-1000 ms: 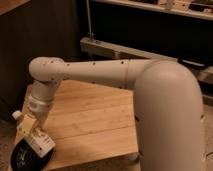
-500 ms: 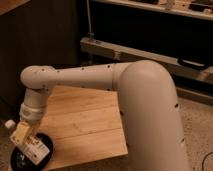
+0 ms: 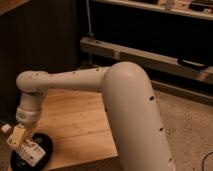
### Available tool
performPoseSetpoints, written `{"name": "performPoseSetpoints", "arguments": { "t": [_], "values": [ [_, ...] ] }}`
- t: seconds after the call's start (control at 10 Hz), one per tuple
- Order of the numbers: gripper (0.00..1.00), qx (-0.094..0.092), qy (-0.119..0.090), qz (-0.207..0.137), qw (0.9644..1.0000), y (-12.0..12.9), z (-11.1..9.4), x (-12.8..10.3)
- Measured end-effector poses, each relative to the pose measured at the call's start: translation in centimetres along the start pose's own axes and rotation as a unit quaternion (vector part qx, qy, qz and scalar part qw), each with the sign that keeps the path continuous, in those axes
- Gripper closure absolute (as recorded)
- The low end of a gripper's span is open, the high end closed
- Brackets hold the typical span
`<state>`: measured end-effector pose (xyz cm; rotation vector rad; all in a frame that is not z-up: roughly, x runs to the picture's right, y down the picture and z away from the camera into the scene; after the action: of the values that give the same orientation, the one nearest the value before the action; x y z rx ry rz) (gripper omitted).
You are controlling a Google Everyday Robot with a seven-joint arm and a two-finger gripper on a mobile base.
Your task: Place the bottle in the ceramic bowl
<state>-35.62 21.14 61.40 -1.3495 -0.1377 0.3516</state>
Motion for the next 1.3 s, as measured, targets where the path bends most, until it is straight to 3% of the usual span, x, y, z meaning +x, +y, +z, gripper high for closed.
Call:
{"name": "performPoseSetpoints", "arguments": {
  "t": [0.3, 0.6, 0.9, 1.3],
  "values": [
    [1.0, -0.003, 0.016, -0.004, 0.9999, -0.4, 2.5, -0.6],
    [0.95, 0.01, -0.002, -0.018, 0.9998, -0.3, 2.4, -1.0],
    [0.96, 0.01, -0.002, -0.019, 0.9998, -0.2, 2.5, -1.1],
    [0.62, 0.01, -0.002, -0.019, 0.9998, -0.2, 2.4, -1.1]
  ]
}}
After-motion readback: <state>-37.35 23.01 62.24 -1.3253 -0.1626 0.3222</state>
